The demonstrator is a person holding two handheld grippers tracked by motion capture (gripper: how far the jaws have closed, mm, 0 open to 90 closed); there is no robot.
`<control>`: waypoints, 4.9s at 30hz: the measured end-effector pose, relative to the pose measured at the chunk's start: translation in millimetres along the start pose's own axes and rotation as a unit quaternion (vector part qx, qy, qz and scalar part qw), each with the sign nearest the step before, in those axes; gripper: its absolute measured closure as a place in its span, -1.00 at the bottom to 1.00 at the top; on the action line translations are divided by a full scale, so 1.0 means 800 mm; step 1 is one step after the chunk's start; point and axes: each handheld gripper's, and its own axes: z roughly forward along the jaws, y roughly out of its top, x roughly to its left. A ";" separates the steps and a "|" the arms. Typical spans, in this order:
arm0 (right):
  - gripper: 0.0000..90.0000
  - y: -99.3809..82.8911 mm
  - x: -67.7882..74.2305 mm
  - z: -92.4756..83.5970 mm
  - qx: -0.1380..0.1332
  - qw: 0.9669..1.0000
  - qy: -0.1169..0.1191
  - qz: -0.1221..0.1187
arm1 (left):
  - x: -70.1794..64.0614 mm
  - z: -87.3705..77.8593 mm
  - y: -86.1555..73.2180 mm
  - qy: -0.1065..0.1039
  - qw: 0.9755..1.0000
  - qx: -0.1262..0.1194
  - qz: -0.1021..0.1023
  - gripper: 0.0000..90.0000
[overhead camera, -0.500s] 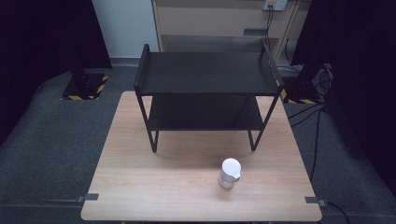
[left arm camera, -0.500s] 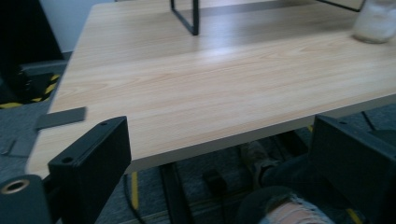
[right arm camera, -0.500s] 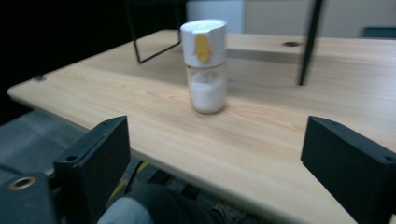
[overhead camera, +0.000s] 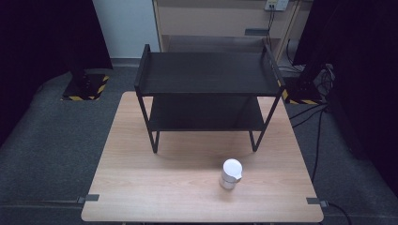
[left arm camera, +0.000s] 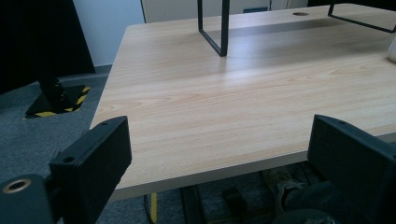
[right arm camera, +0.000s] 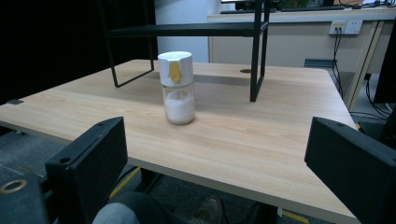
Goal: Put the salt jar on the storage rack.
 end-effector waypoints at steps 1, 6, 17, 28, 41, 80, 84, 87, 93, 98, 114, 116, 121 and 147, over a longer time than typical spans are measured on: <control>-0.86 0.000 0.000 -0.001 0.000 1.000 -0.002 0.001 | 0.000 0.000 0.000 0.000 1.000 0.000 0.000 -0.89; -0.87 0.001 -0.002 -0.002 0.001 1.000 -0.006 0.001 | 0.001 -0.001 0.000 0.004 1.000 -0.001 0.000 -0.89; -0.87 0.007 -0.003 0.012 0.013 1.000 -0.001 -0.001 | 0.001 -0.003 -0.001 -0.001 1.000 -0.003 0.001 -0.89; -0.87 0.028 -0.014 0.063 0.025 0.999 0.034 -0.022 | 0.001 -0.005 -0.001 -0.008 1.000 -0.008 0.000 -0.89; -0.87 0.054 -0.040 0.168 0.044 0.994 0.088 -0.047 | 0.000 -0.005 -0.001 -0.017 1.000 -0.011 0.002 -0.89; -0.73 0.018 -0.017 0.378 0.104 0.985 0.124 -0.062 | 0.004 -0.001 -0.001 -0.024 1.000 -0.012 0.001 -0.89; -0.60 0.010 -0.015 0.386 0.103 0.984 0.126 -0.067 | 0.004 -0.001 -0.001 -0.024 1.000 -0.012 0.002 -0.89; -0.44 0.004 -0.013 0.388 0.096 0.985 0.124 -0.076 | 0.005 0.000 -0.002 -0.024 1.000 -0.012 0.001 -0.89; -0.33 -0.001 -0.007 0.385 0.086 0.987 0.110 -0.075 | 0.006 0.000 -0.002 -0.026 1.000 -0.012 0.002 -0.89; -0.31 0.012 -0.004 0.386 0.106 0.986 0.107 -0.073 | 0.005 -0.001 -0.002 -0.026 1.000 -0.013 0.002 -0.89; -0.31 0.155 0.032 0.458 0.020 0.983 0.157 -0.090 | 0.002 0.002 -0.002 -0.025 0.999 -0.023 0.010 -0.88; -0.31 0.168 0.037 0.477 0.015 0.985 0.152 -0.084 | 0.002 0.002 -0.003 -0.024 0.999 -0.023 0.011 -0.88; -0.31 0.185 0.046 0.514 0.011 0.989 0.129 -0.064 | 0.004 -0.001 -0.004 -0.023 0.999 -0.027 0.012 -0.88; -0.31 0.170 0.072 0.583 0.002 0.996 0.078 -0.039 | 0.006 0.000 -0.005 -0.025 0.999 -0.025 0.016 -0.87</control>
